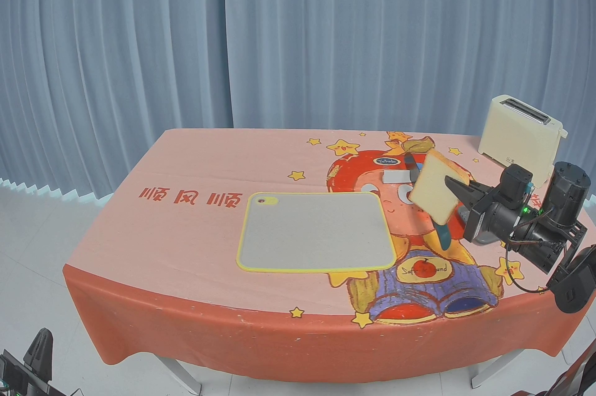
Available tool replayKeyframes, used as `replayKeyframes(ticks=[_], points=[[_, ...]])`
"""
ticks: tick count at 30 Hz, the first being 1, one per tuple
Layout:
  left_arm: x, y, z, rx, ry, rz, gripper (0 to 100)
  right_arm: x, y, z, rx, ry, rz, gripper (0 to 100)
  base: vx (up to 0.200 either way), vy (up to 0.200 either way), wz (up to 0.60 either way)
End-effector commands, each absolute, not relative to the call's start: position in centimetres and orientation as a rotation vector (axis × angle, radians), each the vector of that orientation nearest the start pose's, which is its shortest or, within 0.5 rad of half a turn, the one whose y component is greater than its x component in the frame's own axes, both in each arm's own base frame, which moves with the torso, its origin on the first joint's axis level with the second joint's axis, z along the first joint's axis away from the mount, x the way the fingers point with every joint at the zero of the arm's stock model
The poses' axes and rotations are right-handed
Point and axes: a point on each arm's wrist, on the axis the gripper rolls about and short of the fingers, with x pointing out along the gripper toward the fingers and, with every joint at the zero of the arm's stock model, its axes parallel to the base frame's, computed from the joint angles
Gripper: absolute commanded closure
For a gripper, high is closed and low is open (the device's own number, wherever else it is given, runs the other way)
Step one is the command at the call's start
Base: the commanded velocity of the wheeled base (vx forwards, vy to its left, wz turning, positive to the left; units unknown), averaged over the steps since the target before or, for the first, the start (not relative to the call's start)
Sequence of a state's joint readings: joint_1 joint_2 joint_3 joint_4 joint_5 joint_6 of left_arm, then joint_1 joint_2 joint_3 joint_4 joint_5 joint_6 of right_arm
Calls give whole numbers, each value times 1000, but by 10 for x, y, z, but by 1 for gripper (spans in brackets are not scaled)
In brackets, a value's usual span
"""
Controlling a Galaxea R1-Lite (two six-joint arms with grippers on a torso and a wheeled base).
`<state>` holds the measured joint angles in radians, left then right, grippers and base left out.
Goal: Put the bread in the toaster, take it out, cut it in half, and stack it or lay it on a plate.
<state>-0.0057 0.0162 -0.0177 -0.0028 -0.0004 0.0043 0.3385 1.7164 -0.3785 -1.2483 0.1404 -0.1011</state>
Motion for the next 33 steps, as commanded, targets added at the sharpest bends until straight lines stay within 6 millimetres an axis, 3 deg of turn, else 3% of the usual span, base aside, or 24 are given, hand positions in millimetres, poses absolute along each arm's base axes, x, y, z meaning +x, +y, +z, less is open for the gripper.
replayKeyframes(ticks=[1,19,25,33], points=[[-22,0,76,5,11,-6,100,242,92,133,-109,72,493,100,0,0,0],[-22,0,76,5,11,-6,100,239,96,130,-114,87,493,100,0,0,0],[-22,0,76,3,11,-6,100,239,96,129,-113,92,493,100,0,200,0],[-22,0,76,3,11,-5,100,242,97,129,-105,90,491,100,0,0,0]])
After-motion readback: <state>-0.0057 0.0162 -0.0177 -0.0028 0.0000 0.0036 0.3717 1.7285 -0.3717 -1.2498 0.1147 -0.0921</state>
